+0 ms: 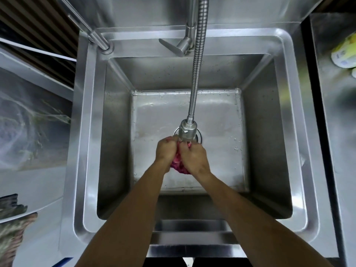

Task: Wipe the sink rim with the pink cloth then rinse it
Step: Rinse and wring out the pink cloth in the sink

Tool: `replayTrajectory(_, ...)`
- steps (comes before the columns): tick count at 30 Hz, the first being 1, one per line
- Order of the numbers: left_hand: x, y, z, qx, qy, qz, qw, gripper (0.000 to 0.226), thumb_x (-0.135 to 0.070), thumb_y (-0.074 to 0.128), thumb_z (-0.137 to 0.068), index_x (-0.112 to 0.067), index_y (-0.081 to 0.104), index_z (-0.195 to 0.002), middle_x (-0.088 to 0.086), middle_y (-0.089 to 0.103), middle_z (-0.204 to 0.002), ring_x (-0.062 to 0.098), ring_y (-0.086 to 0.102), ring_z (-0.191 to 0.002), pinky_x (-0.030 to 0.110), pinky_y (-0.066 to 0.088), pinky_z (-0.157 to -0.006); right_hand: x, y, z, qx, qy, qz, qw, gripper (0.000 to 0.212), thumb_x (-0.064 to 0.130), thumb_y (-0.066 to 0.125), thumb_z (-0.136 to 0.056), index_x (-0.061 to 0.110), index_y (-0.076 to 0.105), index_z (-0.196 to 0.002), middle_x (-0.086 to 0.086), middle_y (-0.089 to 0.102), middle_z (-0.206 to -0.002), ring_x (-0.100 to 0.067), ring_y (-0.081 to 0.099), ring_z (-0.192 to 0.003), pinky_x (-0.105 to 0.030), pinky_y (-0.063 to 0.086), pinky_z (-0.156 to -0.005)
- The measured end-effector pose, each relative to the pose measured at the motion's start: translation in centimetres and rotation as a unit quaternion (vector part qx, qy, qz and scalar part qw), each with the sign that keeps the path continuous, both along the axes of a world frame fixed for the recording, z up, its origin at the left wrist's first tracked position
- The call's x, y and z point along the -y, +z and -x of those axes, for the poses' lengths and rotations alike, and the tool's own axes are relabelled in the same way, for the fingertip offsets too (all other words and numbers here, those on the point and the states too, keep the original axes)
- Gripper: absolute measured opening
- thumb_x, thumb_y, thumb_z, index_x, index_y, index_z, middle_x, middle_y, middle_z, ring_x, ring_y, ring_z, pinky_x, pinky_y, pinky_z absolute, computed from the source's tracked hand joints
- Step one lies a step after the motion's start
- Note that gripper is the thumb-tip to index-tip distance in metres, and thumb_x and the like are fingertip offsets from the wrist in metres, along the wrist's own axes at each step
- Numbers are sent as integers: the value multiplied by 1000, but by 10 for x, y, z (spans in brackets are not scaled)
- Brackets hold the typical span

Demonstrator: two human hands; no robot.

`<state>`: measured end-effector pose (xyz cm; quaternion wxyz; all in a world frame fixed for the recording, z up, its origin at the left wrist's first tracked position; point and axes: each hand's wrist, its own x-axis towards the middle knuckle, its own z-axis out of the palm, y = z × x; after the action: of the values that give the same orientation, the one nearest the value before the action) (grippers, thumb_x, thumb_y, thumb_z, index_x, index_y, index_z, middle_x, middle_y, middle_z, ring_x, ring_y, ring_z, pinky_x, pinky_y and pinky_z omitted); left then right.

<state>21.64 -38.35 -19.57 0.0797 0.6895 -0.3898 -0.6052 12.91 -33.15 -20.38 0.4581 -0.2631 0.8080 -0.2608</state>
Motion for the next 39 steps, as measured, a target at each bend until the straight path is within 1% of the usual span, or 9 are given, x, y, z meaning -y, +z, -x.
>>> replayTrajectory(11, -18, 2, -11, -13, -140, 37, 989, 30, -34, 46, -101, -20, 71, -90, 2, 76, -87, 20, 73, -85, 33, 57, -78, -13, -1, 14, -29, 81, 24, 996, 36, 25, 41, -107, 7, 68, -93, -16, 73, -93, -31, 67, -87, -33, 49, -75)
replayTrajectory(20, 0, -3, 9, -20, -71, 22, 997, 23, -23, 54, -99, -16, 66, -80, 6, 73, -77, 24, 69, -74, 26, 53, -62, -7, -1, 20, -38, 87, 45, 994, 30, 24, 41, -108, 11, 64, -94, -12, 71, -91, -27, 66, -82, -35, 50, -74)
replayTrajectory(24, -1, -7, -10, 4, -78, -11, 997, 31, -32, 48, -101, -14, 70, -89, 4, 76, -86, 21, 73, -82, 34, 60, -76, -7, 11, 24, 6, 139, -13, 990, 39, 51, 44, -105, 17, 60, -115, -7, 73, -107, -25, 70, -98, -39, 55, -88)
replayTrajectory(26, -13, 2, -11, -35, -57, -55, 996, 42, -51, 48, -103, -19, 75, -100, 4, 80, -93, 19, 77, -86, 35, 62, -81, -12, 24, 39, 135, 131, -44, 981, 57, 72, 54, -93, 25, 56, -125, 1, 72, -115, -17, 70, -108, -39, 55, -98)
replayTrajectory(29, -13, 11, -20, -48, -85, -108, 989, 58, -71, 48, -95, -23, 75, -111, 2, 80, -100, 19, 77, -91, 34, 61, -83, -30, 37, 37, 215, 222, -6, 951, 47, 36, 86, -84, 30, 60, -124, 6, 76, -111, -7, 73, -105, -33, 57, -101)
replayTrajectory(32, 3, 26, -34, 1, -256, -158, 954, 62, -77, 53, -88, -23, 74, -110, 2, 80, -102, 19, 76, -94, 37, 62, -85, -44, 42, 49, 173, 191, -11, 966, 35, 24, 87, -83, 35, 65, -107, 6, 78, -100, -10, 75, -97, -44, 60, -97)
replayTrajectory(34, 32, 39, -39, 25, -308, -122, 943, 47, -59, 55, -98, -17, 71, -110, 3, 77, -108, 16, 72, -92, 34, 60, -86, -50, 53, 64, 133, 209, 7, 969, 20, 23, 81, -90, 34, 68, -101, 3, 77, -95, -16, 74, -94, -49, 60, -94)
replayTrajectory(37, 86, 65, -28, -19, -197, -3, 980, 18, -34, 61, -102, -19, 66, -110, 6, 72, -121, 18, 68, -85, 28, 54, -75, -57, 82, 79, 78, 289, 49, 953, 15, 21, 69, -99, 35, 67, -104, 4, 74, -92, -17, 71, -85, -49, 59, -84)
replayTrajectory(39, 116, 86, -5, -86, -103, 45, 990, 28, -40, 59, -102, -21, 63, -122, 2, 72, -124, 19, 70, -88, 31, 56, -76, -59, 99, 87, 72, 286, 80, 952, 20, 17, 67, -100, 36, 68, -107, 6, 71, -96, -19, 69, -87, -46, 59, -81)
